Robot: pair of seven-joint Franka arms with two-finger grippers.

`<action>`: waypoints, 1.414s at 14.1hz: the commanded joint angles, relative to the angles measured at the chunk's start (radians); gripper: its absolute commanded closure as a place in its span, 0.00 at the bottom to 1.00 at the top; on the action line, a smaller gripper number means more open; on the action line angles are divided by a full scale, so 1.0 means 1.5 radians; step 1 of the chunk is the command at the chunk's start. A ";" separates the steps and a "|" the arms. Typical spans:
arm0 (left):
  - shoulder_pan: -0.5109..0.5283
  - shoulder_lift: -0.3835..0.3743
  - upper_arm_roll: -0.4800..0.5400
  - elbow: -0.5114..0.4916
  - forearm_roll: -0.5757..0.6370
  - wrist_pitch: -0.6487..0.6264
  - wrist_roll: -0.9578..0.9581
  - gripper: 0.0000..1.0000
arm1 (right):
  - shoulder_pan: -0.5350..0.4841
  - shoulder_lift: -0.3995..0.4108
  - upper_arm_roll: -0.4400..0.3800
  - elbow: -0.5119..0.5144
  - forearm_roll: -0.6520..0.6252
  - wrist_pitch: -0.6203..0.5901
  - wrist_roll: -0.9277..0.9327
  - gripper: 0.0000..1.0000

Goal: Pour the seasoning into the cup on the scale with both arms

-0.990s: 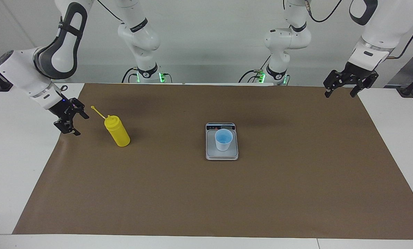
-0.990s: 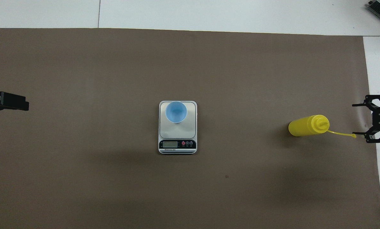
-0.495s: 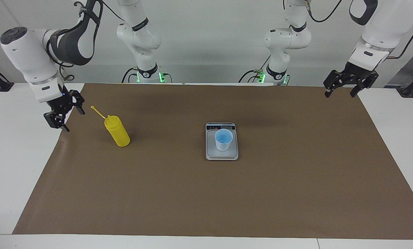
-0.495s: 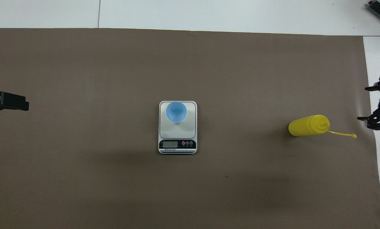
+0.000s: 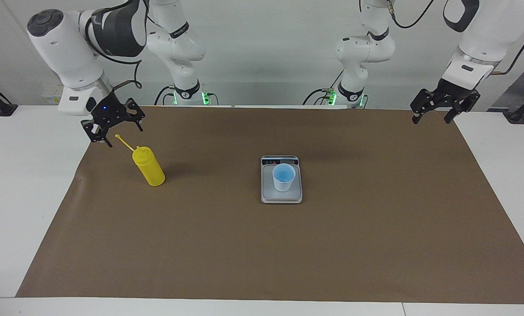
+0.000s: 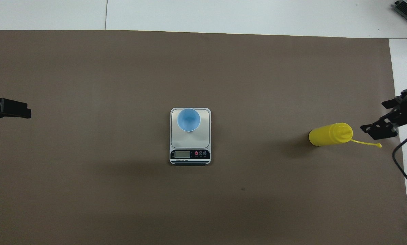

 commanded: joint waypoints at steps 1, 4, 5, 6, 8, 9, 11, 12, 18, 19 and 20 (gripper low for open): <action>0.007 -0.021 -0.003 -0.023 -0.009 0.006 -0.005 0.00 | 0.051 0.009 0.008 0.039 -0.049 -0.035 0.289 0.00; 0.007 -0.021 -0.003 -0.023 -0.008 0.006 -0.005 0.00 | 0.087 0.019 0.008 0.084 -0.104 -0.044 0.337 0.00; 0.007 -0.021 -0.003 -0.023 -0.009 0.006 -0.005 0.00 | 0.087 0.028 0.008 0.108 -0.110 -0.055 0.338 0.00; 0.007 -0.021 -0.003 -0.023 -0.008 0.006 -0.005 0.00 | 0.087 0.034 0.008 0.129 -0.107 -0.068 0.339 0.00; 0.007 -0.021 -0.003 -0.023 -0.008 0.006 -0.005 0.00 | 0.087 0.036 0.010 0.136 -0.097 -0.072 0.340 0.00; 0.007 -0.021 -0.003 -0.023 -0.009 0.006 -0.005 0.00 | 0.087 0.036 0.011 0.136 -0.096 -0.078 0.340 0.00; 0.007 -0.021 -0.003 -0.023 -0.009 0.006 -0.005 0.00 | 0.087 0.037 0.011 0.135 -0.094 -0.084 0.346 0.00; 0.007 -0.021 -0.003 -0.023 -0.009 0.006 -0.005 0.00 | 0.087 0.037 0.011 0.135 -0.094 -0.086 0.369 0.00; 0.007 -0.021 -0.003 -0.023 -0.008 0.006 -0.005 0.00 | 0.081 0.030 0.011 0.119 -0.054 -0.082 0.422 0.00; 0.007 -0.021 -0.003 -0.023 -0.009 0.006 -0.005 0.00 | 0.080 0.030 0.010 0.119 -0.054 -0.082 0.421 0.00; 0.007 -0.021 -0.003 -0.023 -0.008 0.006 -0.005 0.00 | 0.076 0.030 0.009 0.118 -0.054 -0.083 0.421 0.00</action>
